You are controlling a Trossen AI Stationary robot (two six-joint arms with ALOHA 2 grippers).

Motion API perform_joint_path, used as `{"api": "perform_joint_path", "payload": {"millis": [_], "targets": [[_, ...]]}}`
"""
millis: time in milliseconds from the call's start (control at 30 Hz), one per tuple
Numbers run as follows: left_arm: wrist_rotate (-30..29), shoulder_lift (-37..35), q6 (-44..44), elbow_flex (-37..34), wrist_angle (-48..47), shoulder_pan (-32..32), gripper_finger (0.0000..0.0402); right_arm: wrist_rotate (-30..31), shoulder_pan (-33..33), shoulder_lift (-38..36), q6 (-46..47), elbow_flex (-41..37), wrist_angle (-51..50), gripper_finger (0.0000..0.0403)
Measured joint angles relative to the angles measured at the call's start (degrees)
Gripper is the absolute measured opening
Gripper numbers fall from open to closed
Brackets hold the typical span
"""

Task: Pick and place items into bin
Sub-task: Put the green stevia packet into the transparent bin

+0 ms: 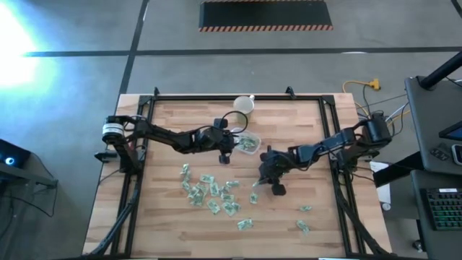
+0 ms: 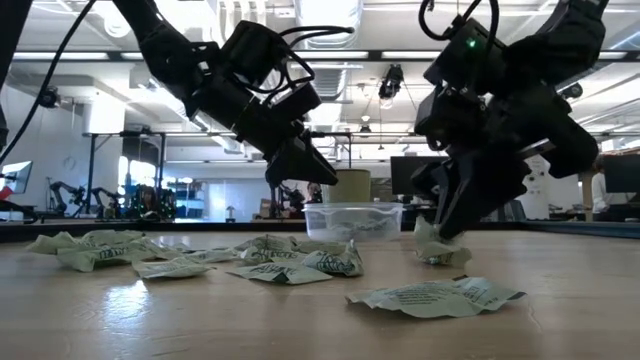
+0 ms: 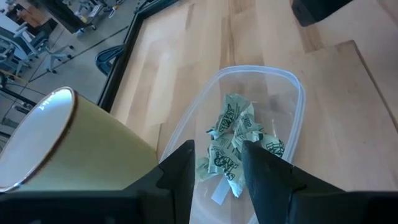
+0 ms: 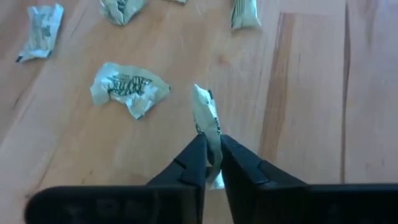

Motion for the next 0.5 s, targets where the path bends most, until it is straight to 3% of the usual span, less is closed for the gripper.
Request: {"api": "perform_joint_path", "payload": {"millis": [300,400,500], "targets": [[0.0,0.0,0.0,0.0,-0.4,0.0,0.0116,0.9,-0.1,-4.7,-3.1,0.0,0.1,0.0009],[0.0,0.0,0.0,0.0,-0.4,0.0,0.0116,6.9,-0.2,-6.9,-5.9,0.0,0.1,0.0009],[0.0,0.0,0.0,0.0,-0.4,0.0,0.0116,17.5,-0.2,-8.9,-9.8,0.0,0.3,0.0009]]}}
